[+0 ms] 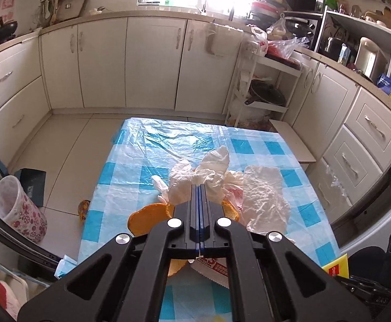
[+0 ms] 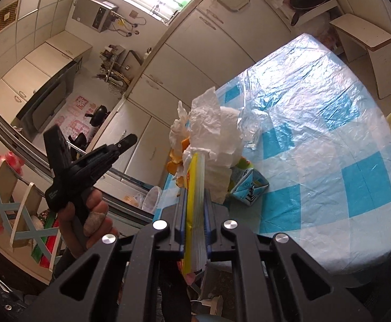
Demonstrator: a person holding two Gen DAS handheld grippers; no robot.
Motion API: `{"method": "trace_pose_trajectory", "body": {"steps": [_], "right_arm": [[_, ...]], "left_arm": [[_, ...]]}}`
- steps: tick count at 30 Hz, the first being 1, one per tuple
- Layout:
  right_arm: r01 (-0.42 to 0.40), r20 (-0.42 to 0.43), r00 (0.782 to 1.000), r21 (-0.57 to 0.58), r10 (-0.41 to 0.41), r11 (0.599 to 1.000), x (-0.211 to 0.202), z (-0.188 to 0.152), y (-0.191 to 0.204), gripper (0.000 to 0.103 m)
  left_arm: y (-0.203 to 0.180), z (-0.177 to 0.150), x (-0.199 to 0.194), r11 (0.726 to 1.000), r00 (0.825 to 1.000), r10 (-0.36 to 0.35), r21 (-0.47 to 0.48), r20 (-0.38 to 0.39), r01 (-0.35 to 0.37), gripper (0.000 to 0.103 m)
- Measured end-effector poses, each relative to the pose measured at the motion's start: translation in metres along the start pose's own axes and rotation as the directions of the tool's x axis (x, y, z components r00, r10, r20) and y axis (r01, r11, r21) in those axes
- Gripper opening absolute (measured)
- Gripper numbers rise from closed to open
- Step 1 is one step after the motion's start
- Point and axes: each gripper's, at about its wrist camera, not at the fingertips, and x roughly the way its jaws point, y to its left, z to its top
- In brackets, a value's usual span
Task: Collect trash
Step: 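Grasp the white tissue with the left tool while the right tool holds the package, then carry both items to the yellow bin and open the right tool over it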
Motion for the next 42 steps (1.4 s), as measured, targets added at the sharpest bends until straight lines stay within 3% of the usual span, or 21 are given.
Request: {"method": "trace_pose_trajectory", "body": {"steps": [3,6,8,9,10,15,17,18,19,21,22,27,33,38,40,42], "right_arm": [[0.007,0.035,0.999,0.018,-0.008,1.0,-0.008,0.008,-0.002,0.011],[0.002,0.046,0.999,0.045,-0.004,0.999,-0.011,0.01,-0.008,0.011],[0.004,0.04,0.999,0.053,-0.006,0.999,-0.009,0.008,-0.01,0.011],[0.004,0.035,0.999,0.056,-0.005,0.998,-0.009,0.007,-0.013,0.011],[0.004,0.03,1.0,0.057,-0.005,0.998,-0.007,0.005,-0.013,0.011],[-0.005,0.017,1.0,0.068,0.003,0.998,-0.003,0.006,-0.017,0.011],[-0.007,0.016,1.0,0.072,0.006,0.997,-0.002,0.006,-0.02,0.011],[-0.009,0.017,1.0,0.076,0.008,0.997,-0.002,0.007,-0.021,0.011],[-0.011,0.019,1.0,0.079,0.01,0.997,-0.002,0.007,-0.022,0.011],[-0.018,0.024,1.0,0.087,0.016,0.996,-0.003,0.008,-0.026,0.011],[-0.023,0.026,0.999,0.092,0.021,0.996,-0.002,0.008,-0.027,0.011],[-0.04,0.044,0.998,0.094,0.036,0.995,-0.007,0.01,-0.027,0.011],[-0.034,0.144,0.989,0.069,0.024,0.997,-0.038,0.026,-0.026,0.011],[0.023,0.259,0.965,0.074,-0.041,0.997,-0.079,0.046,-0.042,0.011],[0.054,0.314,0.946,0.081,-0.077,0.995,-0.1,0.056,-0.051,0.011],[0.104,0.367,0.922,0.077,-0.126,0.992,-0.121,0.064,-0.057,0.011]], "left_arm": [[-0.009,0.002,-0.019,0.999,0.999,-0.024,0.026,0.037,0.023,0.001],[-0.017,0.004,-0.015,0.997,0.999,0.036,0.064,0.03,-0.038,0.002],[-0.019,0.005,0.006,0.992,0.996,0.091,0.09,-0.02,-0.089,0.02],[-0.02,0.006,0.018,0.989,0.993,0.114,0.104,-0.039,-0.109,0.054],[-0.019,0.007,0.028,0.986,0.991,0.131,0.112,-0.039,-0.126,0.075],[-0.023,0.013,0.073,0.969,0.975,0.206,0.157,-0.078,-0.192,0.083],[-0.027,0.012,0.086,0.959,0.97,0.228,0.191,-0.087,-0.208,0.082],[-0.026,0.011,0.092,0.96,0.968,0.228,0.19,-0.101,-0.206,0.066],[-0.024,0.011,0.097,0.964,0.968,0.217,0.183,-0.127,-0.192,0.04],[-0.018,0.01,0.098,0.974,0.969,0.196,0.142,-0.152,-0.175,0.016],[-0.015,0.011,0.093,0.98,0.975,0.174,0.121,-0.141,-0.157,0.013],[-0.012,0.012,0.057,0.99,0.989,0.115,0.092,-0.088,-0.107,0.012],[-0.012,0.015,0.009,0.997,0.997,-0.065,0.04,-0.046,0.067,0.012],[-0.027,0.019,-0.015,0.977,0.977,-0.21,0.014,-0.028,0.211,0.012],[-0.04,0.02,-0.021,0.96,0.96,-0.278,0.014,-0.033,0.278,0.012],[-0.057,0.021,-0.025,0.929,0.929,-0.368,0.007,-0.045,0.369,0.012]]}}
